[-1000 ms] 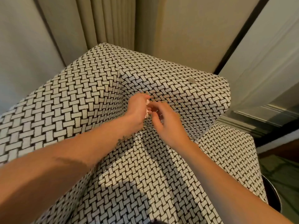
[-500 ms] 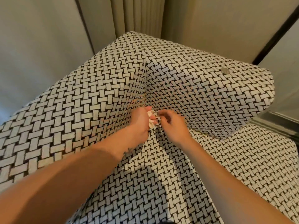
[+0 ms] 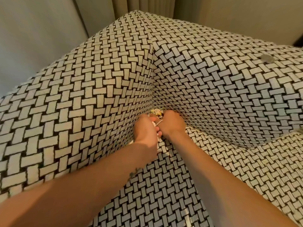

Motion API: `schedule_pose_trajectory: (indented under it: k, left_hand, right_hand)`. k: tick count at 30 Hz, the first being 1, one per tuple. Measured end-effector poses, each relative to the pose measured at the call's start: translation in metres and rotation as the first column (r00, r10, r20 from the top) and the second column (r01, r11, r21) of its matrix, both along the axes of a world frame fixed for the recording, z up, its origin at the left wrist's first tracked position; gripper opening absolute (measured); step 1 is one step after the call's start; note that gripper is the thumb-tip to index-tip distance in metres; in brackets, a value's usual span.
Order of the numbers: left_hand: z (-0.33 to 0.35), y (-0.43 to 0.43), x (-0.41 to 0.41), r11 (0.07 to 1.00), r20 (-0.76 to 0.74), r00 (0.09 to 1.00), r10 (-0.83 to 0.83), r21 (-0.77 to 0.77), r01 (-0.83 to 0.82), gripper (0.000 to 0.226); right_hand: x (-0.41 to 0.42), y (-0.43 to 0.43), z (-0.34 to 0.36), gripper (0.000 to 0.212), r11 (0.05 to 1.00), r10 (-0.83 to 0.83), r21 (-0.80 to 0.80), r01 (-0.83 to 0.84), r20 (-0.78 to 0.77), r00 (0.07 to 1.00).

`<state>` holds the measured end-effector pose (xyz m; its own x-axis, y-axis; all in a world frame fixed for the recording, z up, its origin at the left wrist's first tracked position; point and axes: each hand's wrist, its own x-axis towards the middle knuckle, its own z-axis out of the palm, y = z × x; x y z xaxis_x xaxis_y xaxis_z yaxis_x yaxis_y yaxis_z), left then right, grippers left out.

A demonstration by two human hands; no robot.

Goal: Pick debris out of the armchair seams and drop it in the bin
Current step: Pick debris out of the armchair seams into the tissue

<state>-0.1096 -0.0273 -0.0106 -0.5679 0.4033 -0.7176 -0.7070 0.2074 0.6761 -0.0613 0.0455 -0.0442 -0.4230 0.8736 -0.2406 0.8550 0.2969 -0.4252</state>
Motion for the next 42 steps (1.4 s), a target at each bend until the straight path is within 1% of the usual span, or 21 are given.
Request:
schedule_pose_trajectory:
  k: [2, 5, 7, 13, 15, 19, 21, 24, 28, 30, 31, 34, 37, 40, 42]
  left_hand:
    - [-0.003, 0.001, 0.0, 1.0, -0.009, 1.0, 0.005, 0.007, -0.005, 0.032]
    - [-0.005, 0.0, 0.002, 1.0, -0.027, 1.0, 0.003, 0.011, -0.002, 0.031]
    - [-0.006, 0.0, 0.002, 1.0, -0.05, 0.999, 0.005, 0.005, -0.004, 0.032]
    - [-0.004, -0.002, 0.005, 1.0, -0.079, 0.997, -0.002, -0.009, 0.001, 0.037]
    - [-0.002, -0.002, 0.006, 1.0, -0.074, 0.997, -0.012, -0.01, 0.012, 0.038]
    - [0.0, -0.002, 0.007, 1.0, -0.076, 0.997, -0.024, -0.015, 0.023, 0.038]
    - [0.001, -0.001, 0.008, 1.0, -0.074, 0.997, -0.027, -0.018, 0.025, 0.036]
    - [0.003, 0.0, 0.008, 1.0, -0.094, 0.995, -0.014, -0.026, 0.012, 0.035]
    - [0.002, 0.0, 0.009, 0.999, -0.041, 0.998, -0.05, -0.007, 0.049, 0.035]
    - [0.002, -0.001, 0.011, 0.995, -0.003, 0.995, -0.097, 0.025, 0.097, 0.037]
    - [0.002, -0.002, 0.012, 0.99, 0.001, 0.991, -0.135, 0.038, 0.135, 0.039]
    - [0.004, -0.005, 0.016, 0.966, -0.031, 0.967, -0.255, 0.045, 0.256, 0.037]
    - [0.003, -0.01, 0.019, 0.939, -0.11, 0.932, -0.345, -0.023, 0.344, 0.027]
    - [-0.001, -0.012, 0.019, 0.933, -0.19, 0.915, -0.356, -0.029, 0.358, 0.016]
    - [0.0, -0.012, 0.018, 0.937, -0.232, 0.91, -0.345, -0.035, 0.346, 0.016]
  right_hand:
    - [-0.008, 0.0, -0.002, 0.049, 0.998, -0.065, 0.019, 0.065, 0.003, 0.998]
    - [-0.011, 0.007, -0.008, 0.046, 0.984, -0.136, 0.119, 0.134, 0.006, 0.991]
    - [-0.007, 0.008, -0.014, 0.039, 0.978, -0.153, 0.138, 0.156, -0.036, 0.988]
    - [0.001, 0.003, -0.018, 0.035, 0.971, -0.148, 0.165, 0.171, -0.143, 0.979]
    - [0.004, 0.001, -0.019, 0.033, 0.97, -0.135, 0.172, 0.174, -0.214, 0.967]
    - [0.009, -0.003, -0.02, 0.033, 0.968, -0.109, 0.167, 0.19, -0.401, 0.91]
    - [0.012, -0.003, -0.021, 0.032, 0.974, -0.081, 0.147, 0.172, -0.485, 0.871]
    - [0.022, -0.003, -0.019, 0.031, 0.99, -0.053, 0.068, 0.12, -0.616, 0.786]
    - [0.04, -0.015, -0.008, 0.019, 0.995, -0.084, -0.025, 0.096, -0.719, 0.69]
    - [0.053, -0.025, -0.007, 0.025, 0.996, -0.089, -0.064, 0.062, -0.739, 0.668]
    - [0.06, -0.031, -0.008, 0.028, 0.997, -0.078, -0.066, 0.044, -0.736, 0.673]
    - [0.076, -0.047, -0.011, 0.035, 1.0, -0.005, 0.011, 0.017, -0.687, 0.726]
    - [0.082, -0.052, -0.016, 0.038, 0.997, 0.045, 0.076, 0.008, -0.673, 0.739]
    - [0.083, -0.052, -0.019, 0.039, 0.995, 0.05, 0.099, 0.023, -0.671, 0.74]
    - [0.084, -0.053, -0.02, 0.037, 0.996, -0.006, 0.058, 0.066, -0.708, 0.706]
